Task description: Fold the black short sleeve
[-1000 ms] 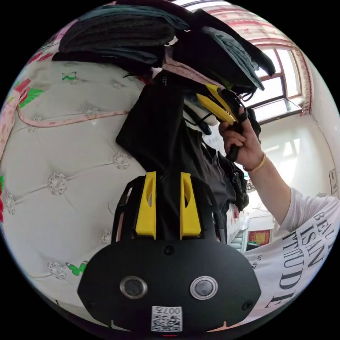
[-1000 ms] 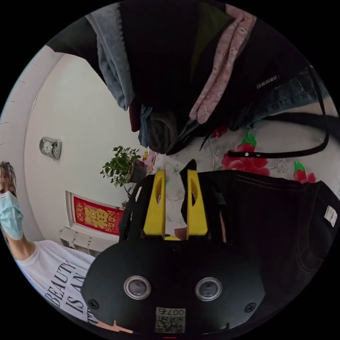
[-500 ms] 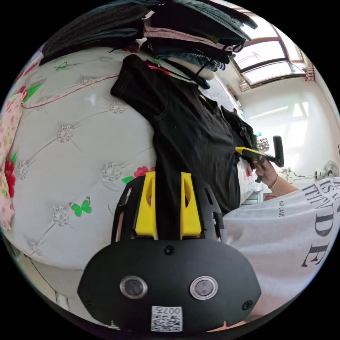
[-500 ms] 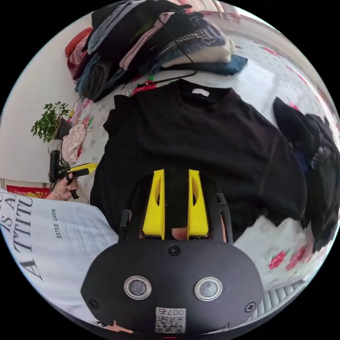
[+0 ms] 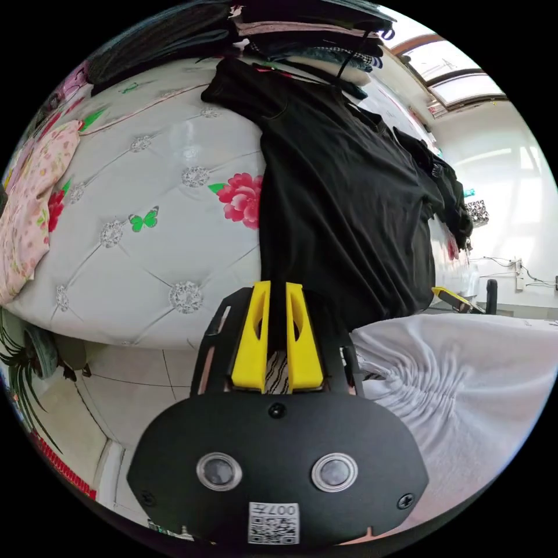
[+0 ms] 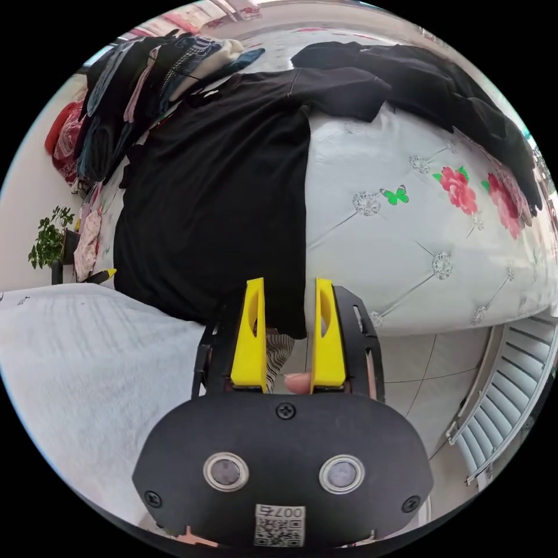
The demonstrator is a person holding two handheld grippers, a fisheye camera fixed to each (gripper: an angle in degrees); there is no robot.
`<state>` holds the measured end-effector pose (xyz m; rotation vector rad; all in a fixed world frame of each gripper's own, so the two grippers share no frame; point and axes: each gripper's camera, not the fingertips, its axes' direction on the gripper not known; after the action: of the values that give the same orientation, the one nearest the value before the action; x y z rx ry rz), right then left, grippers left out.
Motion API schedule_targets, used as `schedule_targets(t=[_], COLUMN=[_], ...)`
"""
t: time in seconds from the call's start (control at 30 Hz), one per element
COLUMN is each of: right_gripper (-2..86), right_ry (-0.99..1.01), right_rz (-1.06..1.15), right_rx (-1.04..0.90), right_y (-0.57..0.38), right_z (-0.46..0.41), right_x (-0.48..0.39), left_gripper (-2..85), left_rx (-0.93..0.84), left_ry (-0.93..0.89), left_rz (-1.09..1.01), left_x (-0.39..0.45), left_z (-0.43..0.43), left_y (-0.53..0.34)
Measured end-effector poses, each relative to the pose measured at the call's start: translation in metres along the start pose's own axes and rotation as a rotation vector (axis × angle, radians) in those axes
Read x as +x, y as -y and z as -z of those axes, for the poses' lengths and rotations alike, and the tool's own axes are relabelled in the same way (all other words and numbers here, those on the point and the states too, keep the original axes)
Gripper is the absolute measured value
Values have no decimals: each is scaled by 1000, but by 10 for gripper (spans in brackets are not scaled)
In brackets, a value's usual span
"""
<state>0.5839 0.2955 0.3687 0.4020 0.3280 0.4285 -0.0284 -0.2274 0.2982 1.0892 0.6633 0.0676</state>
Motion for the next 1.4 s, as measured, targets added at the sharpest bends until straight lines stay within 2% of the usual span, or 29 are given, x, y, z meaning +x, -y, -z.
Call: schedule_targets(t=[0.13,0.23,0.37,0.43,0.7,0.87,1.03,1.2,1.3,1.4], right_gripper=[19,5,-1,-1,0,0,-2,-2,-2,-2], right_ry=[-113,-85,-41,30,-1,27,58,72,92,116], right_rz=[113,206,197,127,30,66,116,85,43,19], right_rx=[-91,-133,-117,-128,54,93,74,39,19,-14], right_y=[8,5,-11,-17,1,37,68,84,92,99], right_z=[-7,-5,-1,-5,42,56,61,60,58,57], right_x=[-17,-19,-5,6,2,-27,-68,-80,-80,-81], left_gripper=[-6,-9,-9,-7,50,99,113,89,10,-4], left_rx=[-38,-61,-70,-76,138,276,325,337,321,447], left_ry=[47,113,160,120,-101,-243,-356,-377,-352,-399], left_rz=[-106,-146,-169,-132,254,344,424,428,386,433], left_x=[0,-4,-18,-31,-139,-202,-243,-259,-258,-263], left_z=[0,13,21,20,63,78,70,65,62,72], left_y=[8,10,-7,-14,1,80,154,193,200,180])
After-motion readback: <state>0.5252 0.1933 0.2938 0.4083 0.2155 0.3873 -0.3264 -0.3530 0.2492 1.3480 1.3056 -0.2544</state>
